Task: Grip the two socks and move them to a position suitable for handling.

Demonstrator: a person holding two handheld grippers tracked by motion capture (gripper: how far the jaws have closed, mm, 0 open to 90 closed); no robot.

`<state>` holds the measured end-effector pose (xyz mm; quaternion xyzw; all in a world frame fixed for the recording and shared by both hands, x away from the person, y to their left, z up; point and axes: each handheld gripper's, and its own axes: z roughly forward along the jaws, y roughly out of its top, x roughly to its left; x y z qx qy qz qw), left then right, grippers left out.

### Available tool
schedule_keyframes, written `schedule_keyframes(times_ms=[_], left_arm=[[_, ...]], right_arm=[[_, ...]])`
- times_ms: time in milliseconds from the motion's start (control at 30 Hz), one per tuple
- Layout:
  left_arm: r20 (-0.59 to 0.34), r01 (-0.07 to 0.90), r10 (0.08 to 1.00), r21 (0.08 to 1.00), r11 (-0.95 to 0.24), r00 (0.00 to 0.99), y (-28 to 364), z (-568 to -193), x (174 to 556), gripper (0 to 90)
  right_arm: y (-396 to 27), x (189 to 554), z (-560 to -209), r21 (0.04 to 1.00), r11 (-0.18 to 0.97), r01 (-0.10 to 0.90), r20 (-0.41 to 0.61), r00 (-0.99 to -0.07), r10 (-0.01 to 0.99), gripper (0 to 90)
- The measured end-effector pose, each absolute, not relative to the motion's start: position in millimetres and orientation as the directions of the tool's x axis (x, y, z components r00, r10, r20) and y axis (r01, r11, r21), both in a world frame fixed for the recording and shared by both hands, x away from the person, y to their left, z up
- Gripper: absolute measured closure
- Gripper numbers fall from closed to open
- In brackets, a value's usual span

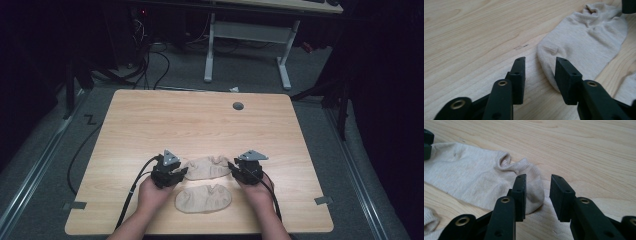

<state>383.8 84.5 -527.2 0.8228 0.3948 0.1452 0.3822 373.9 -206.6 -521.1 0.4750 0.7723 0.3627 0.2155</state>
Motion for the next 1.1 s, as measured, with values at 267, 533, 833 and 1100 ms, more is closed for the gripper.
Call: schedule_keyframes(times_ms=[267, 533, 833, 1100], left_arm=[[-0.061, 0.538, 0.752, 0.736, -0.410, 0.656, 84.5, -529.4, 382.5, 76.8], [-0.037, 0.521, 0.747, 0.740, -0.426, 0.664, 80.3, -529.1, 377.4, 86.4], [-0.020, 0.492, 0.750, 0.767, -0.413, 0.661, 80.0, -523.6, 371.3, 87.2], [-0.017, 0.470, 0.747, 0.787, -0.400, 0.664, 81.8, -516.6, 367.1, 87.2]], right_arm=[[-203.1, 377.4, -529.1, 0.732, 0.305, 0.609, 0.003, -0.451, 0.893, 69.0], [-201.6, 375.9, -530.0, 0.733, 0.307, 0.607, 0.028, -0.478, 0.878, 83.1], [-202.3, 372.9, -525.6, 0.744, 0.325, 0.584, 0.004, -0.490, 0.872, 85.6], [-202.5, 365.5, -516.0, 0.774, 0.325, 0.544, -0.020, -0.491, 0.871, 85.7]])
